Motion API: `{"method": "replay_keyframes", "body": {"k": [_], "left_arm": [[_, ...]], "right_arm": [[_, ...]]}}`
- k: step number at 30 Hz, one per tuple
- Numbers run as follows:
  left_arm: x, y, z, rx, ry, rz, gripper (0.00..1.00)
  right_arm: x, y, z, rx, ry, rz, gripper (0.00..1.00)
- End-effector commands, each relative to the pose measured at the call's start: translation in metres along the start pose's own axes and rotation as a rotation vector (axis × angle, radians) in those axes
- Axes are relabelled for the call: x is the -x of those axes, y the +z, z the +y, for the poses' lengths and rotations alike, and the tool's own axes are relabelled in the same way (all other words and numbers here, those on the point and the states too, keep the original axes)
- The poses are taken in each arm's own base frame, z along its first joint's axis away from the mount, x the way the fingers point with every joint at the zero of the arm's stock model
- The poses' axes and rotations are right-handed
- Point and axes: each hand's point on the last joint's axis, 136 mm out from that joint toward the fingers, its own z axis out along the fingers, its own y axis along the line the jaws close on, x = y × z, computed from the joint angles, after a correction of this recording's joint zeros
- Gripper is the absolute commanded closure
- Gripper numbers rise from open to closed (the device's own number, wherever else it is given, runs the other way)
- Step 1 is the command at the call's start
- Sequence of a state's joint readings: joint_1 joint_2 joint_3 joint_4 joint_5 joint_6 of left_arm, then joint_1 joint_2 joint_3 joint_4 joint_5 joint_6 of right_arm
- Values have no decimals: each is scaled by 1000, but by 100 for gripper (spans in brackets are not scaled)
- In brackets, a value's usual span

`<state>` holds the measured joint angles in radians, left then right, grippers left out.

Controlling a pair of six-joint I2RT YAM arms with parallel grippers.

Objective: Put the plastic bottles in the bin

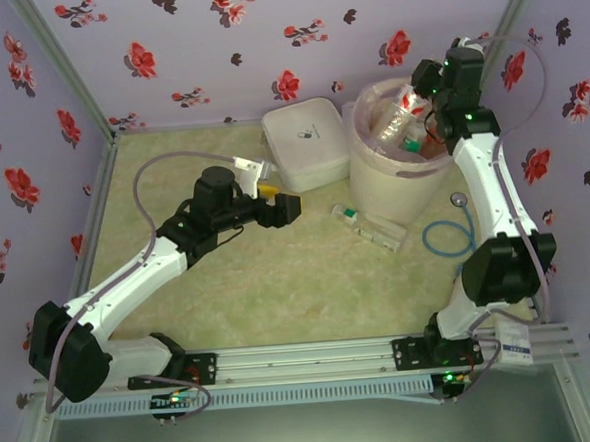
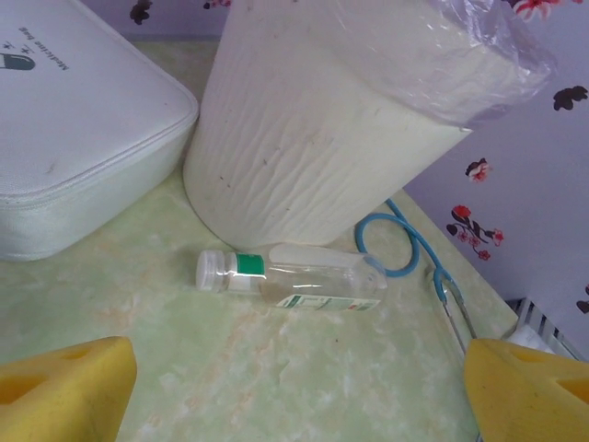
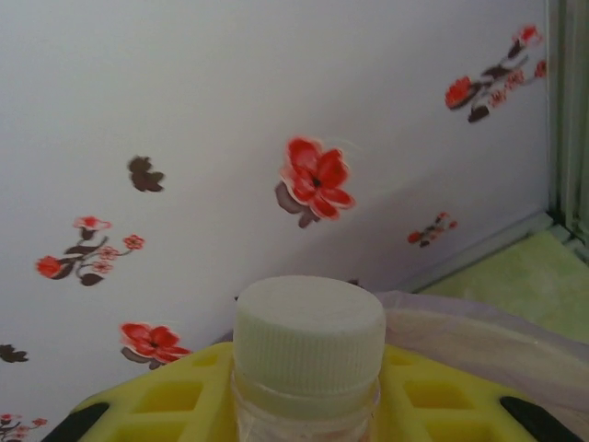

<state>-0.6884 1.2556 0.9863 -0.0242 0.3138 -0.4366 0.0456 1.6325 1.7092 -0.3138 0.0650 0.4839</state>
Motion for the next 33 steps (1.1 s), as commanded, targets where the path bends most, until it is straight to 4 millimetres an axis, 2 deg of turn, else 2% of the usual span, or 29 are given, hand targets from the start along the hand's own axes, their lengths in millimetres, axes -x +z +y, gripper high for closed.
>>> {"method": "replay_keyframes", "body": {"k": [1,4,5,7,11,14,17,21,26,29,31,33], "left_arm": [[8,-10,3,32,-3,-29,7],[5,-17,6,53,5,-32,6],[4,-20,7,61,7,-36,6],[2,-22,8,68,11,-37,5],[-2,-21,11,74,5,-28,5],[-2,-20,12,77,3,-21,5],[-3,-19,16,104,-8,-6,5],[-3,-16,21,129,-27,1,5],[-4,-12,23,126,-47,-6,5],[-6,-11,24,126,-53,-5,5],[-7,-10,25,128,-55,0,5],[-8,-10,26,134,-59,7,5]], "right_arm": [[-115,9,-55,-218,-36,414,69],[-103,-2,-61,-257,-39,362,46],[-98,-6,-63,-273,-55,341,43],[-92,-12,-71,-315,-92,322,41],[-88,-18,-76,-348,-150,350,29],[-70,-28,-72,-354,-177,323,22],[-42,-42,-64,-367,-219,280,14],[-13,-67,-45,-320,-252,245,10],[4,-101,-31,-264,-264,202,8],[1,-109,-32,-257,-286,221,11],[-11,-110,-30,-230,-293,273,14],[-26,-114,-16,-141,-306,327,17]]}}
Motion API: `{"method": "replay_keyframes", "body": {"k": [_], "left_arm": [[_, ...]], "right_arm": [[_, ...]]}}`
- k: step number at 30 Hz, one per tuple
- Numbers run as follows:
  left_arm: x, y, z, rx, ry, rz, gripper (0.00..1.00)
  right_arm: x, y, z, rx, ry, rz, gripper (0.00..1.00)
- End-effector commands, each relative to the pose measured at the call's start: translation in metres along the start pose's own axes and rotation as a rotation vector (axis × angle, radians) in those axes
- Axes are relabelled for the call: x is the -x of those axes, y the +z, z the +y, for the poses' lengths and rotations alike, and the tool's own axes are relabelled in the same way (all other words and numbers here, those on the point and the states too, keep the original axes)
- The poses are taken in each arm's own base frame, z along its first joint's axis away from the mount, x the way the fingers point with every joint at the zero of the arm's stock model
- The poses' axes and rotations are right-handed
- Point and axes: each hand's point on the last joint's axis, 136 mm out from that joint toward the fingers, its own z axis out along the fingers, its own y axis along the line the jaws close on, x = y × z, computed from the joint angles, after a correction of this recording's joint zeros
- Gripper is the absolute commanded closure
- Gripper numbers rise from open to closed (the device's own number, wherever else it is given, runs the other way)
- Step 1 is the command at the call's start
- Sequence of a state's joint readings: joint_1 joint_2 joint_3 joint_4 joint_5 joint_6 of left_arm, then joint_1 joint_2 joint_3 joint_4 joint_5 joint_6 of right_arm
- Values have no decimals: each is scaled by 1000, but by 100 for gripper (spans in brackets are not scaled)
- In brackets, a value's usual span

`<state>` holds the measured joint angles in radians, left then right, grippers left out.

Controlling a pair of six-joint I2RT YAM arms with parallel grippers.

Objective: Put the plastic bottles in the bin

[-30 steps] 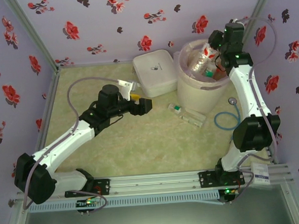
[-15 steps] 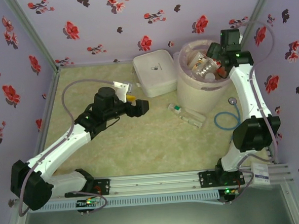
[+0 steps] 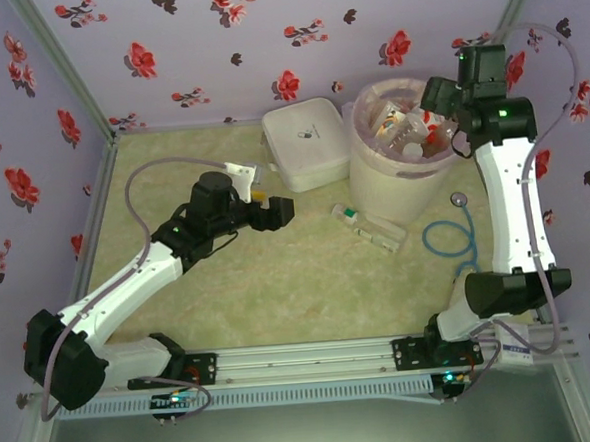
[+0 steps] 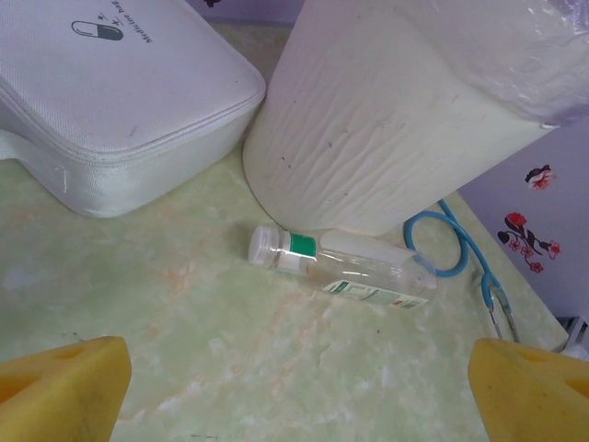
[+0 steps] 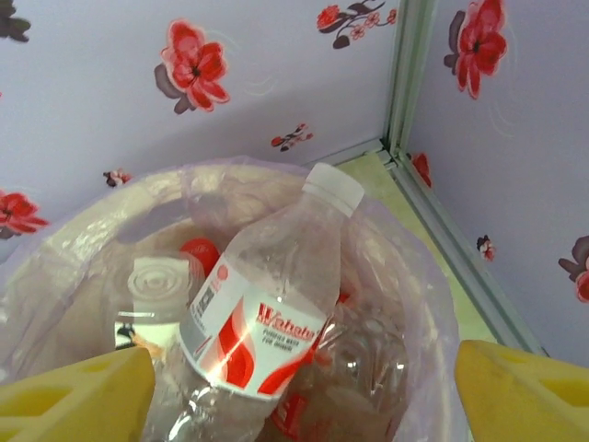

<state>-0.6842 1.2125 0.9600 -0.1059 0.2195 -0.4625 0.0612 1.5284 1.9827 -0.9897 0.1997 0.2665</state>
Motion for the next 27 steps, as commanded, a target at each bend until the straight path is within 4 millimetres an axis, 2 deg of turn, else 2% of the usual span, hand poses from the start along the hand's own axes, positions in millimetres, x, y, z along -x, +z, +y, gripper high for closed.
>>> {"method": "replay_keyframes", "body": {"k": [1,5,8,9,13,16,19,23,27], "left_arm": [[3,1,6,28,-21,-8,5],[-3,0,28,140,-54,7,4],[-6,-1,48,220,-102,13,2],[-6,-3,54,236,-122,7,2],[-4,-13,77,283,-197,-30,1],[-4,-26,91,317,-235,-48,1],[-7,-41,103,350,-271,-69,1],[-14,-63,115,383,-304,-98,1],[-25,-76,124,402,-328,-113,1]], "right_arm": [[-30,-9,29,151,-86,94,19],[-61,-43,78,331,-260,70,28],[-105,-66,112,433,-469,117,30],[-125,-70,121,461,-544,149,30],[-189,-76,146,479,-774,229,29],[-226,-69,159,425,-942,268,29],[-258,-53,170,388,-1061,315,27],[-285,-15,162,240,-1213,351,23],[-309,26,160,170,-1301,351,23]]}}
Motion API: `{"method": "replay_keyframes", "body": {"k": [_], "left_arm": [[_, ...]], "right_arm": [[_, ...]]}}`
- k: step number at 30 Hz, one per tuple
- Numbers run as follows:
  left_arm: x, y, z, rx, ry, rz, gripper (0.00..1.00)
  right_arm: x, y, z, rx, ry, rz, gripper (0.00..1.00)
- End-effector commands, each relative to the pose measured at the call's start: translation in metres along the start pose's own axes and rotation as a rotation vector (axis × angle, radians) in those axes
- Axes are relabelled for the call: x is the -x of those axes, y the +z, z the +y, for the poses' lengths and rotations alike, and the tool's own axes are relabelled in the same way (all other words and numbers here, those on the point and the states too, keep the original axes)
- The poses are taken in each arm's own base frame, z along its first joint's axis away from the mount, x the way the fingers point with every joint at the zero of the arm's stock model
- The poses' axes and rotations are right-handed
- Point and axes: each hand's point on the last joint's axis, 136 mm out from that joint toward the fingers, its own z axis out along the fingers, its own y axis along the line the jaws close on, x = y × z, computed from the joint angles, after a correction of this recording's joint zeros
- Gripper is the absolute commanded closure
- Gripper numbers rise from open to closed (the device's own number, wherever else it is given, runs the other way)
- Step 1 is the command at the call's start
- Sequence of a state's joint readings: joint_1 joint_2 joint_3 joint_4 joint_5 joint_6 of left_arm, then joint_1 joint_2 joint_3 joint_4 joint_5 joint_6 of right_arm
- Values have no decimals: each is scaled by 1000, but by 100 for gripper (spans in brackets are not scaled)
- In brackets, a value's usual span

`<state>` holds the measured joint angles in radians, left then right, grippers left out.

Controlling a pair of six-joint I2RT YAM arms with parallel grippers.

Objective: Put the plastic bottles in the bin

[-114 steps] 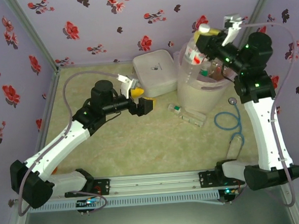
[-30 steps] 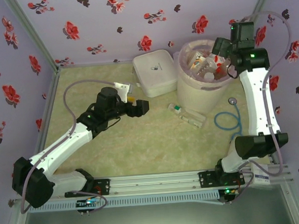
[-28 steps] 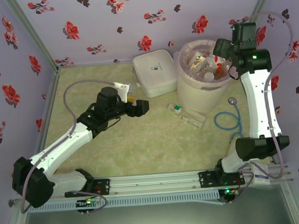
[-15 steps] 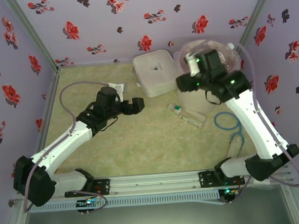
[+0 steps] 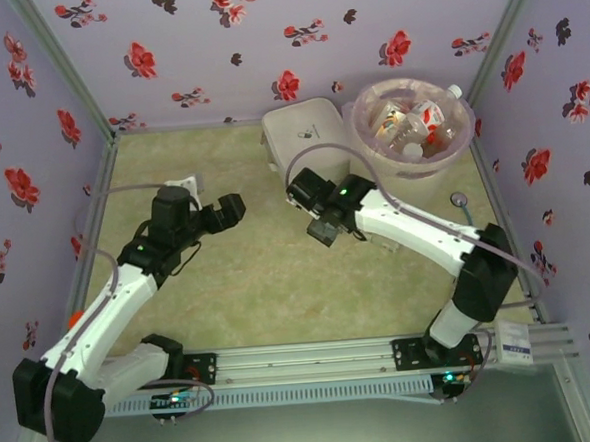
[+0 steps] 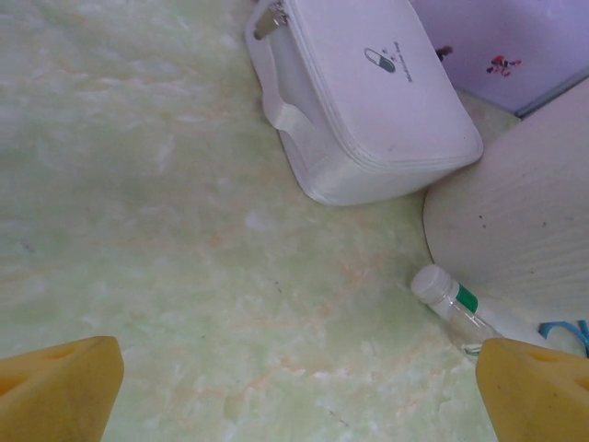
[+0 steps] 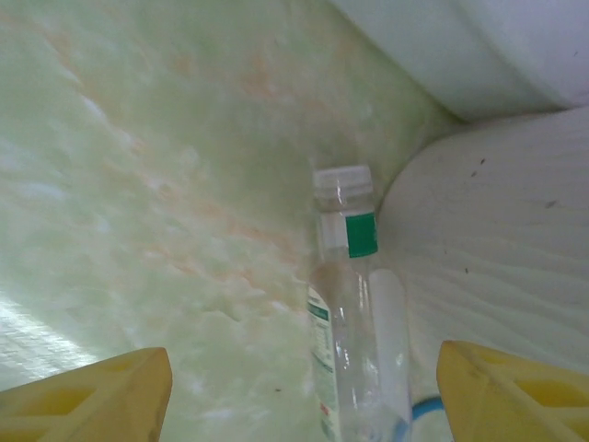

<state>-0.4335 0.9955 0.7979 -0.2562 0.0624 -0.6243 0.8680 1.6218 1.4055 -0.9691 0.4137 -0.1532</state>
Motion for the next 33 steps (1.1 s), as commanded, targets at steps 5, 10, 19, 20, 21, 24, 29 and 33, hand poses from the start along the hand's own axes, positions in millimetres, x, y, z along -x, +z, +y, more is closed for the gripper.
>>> {"method": "replay_keyframes", "body": {"k": [5,10,19,20,21,24,29,33], "left_arm": [[-9,-8,19,32,-55,-3,1],[-8,-9,21,33,-52,-7,1],[-10,-8,30,50,-87,-10,2],[-9,-8,29,49,-87,-11,2],[-9,-8,30,48,-90,-14,1],[-7,-7,30,49,-94,-15,2],[-7,-7,30,46,-102,-18,2],[-7,-5,30,46,-114,-19,2]], "right_arm": [[5,70,-19,-159,-74,47,23],[2,109,-28,-161,-67,110,23],[-2,141,-26,-112,-70,166,26],[-1,143,-24,-105,-72,160,28],[-1,144,-23,-98,-73,155,31],[0,143,-23,-96,-64,149,43],[9,124,-31,-106,-35,98,68],[21,93,-45,-118,-9,49,76]]}}
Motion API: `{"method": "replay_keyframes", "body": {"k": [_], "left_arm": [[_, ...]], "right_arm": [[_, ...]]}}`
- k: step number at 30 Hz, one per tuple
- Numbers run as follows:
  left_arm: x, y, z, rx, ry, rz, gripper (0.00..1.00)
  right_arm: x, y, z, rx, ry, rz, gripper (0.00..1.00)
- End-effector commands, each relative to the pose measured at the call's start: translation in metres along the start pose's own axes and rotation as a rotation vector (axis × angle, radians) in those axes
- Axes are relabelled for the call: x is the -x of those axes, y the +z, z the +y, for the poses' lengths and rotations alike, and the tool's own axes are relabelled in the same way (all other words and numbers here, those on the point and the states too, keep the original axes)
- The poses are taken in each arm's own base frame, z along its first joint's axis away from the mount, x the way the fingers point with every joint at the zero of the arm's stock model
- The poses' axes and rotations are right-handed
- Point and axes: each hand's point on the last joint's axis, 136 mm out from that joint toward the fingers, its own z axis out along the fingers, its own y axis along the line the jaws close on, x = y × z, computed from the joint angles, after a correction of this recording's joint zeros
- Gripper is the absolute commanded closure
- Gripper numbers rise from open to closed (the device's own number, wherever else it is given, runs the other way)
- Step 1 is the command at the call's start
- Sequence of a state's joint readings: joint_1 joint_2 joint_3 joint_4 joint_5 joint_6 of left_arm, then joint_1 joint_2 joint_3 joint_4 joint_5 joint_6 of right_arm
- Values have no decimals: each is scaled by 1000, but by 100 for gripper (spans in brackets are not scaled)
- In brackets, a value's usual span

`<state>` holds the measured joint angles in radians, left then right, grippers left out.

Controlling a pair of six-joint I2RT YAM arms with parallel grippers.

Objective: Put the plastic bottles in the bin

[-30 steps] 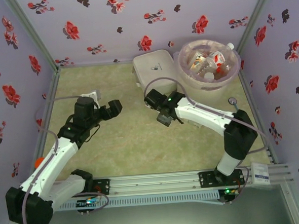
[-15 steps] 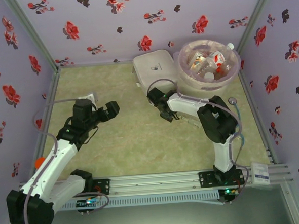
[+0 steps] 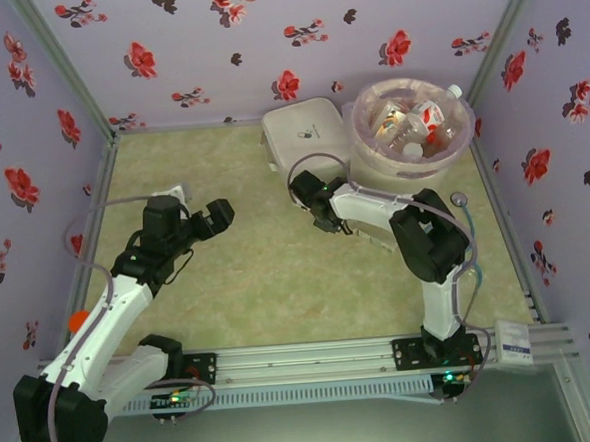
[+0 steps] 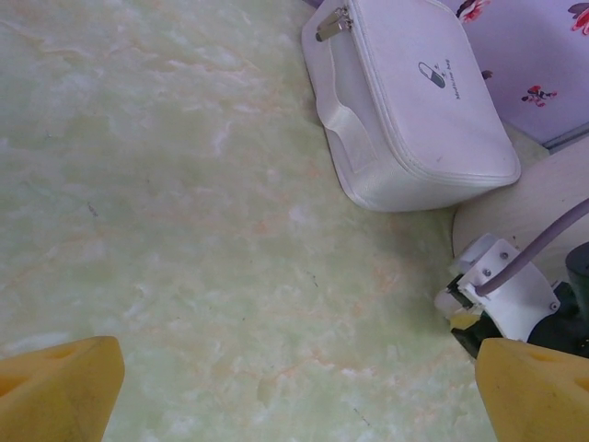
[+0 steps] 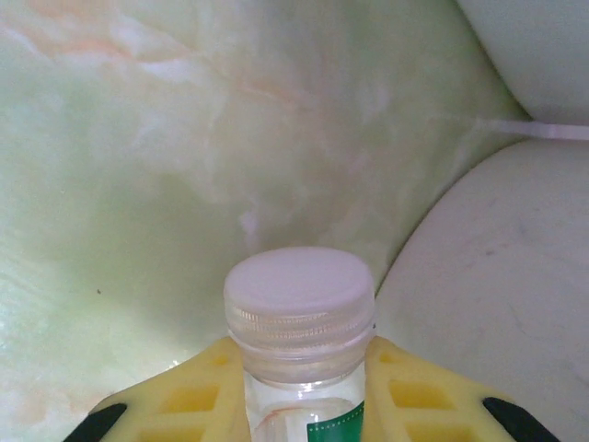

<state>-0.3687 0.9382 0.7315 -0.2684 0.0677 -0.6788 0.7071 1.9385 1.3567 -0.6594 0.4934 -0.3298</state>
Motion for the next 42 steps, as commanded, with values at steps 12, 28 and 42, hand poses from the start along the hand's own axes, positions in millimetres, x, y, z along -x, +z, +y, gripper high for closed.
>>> {"method": "replay_keyframes", "body": {"k": [12,28,42], "left_arm": [[6,5,-8,-74,-76,-32,2],[3,13,-8,-90,-113,-27,3],[0,17,-5,-89,-123,-21,3]], "right_arm": [[61,-275,-121,113,411,-709,86],[-7,-374,-344,-122,1152,-1248,87],[4,-231,-341,156,1463,-982,88]]}}
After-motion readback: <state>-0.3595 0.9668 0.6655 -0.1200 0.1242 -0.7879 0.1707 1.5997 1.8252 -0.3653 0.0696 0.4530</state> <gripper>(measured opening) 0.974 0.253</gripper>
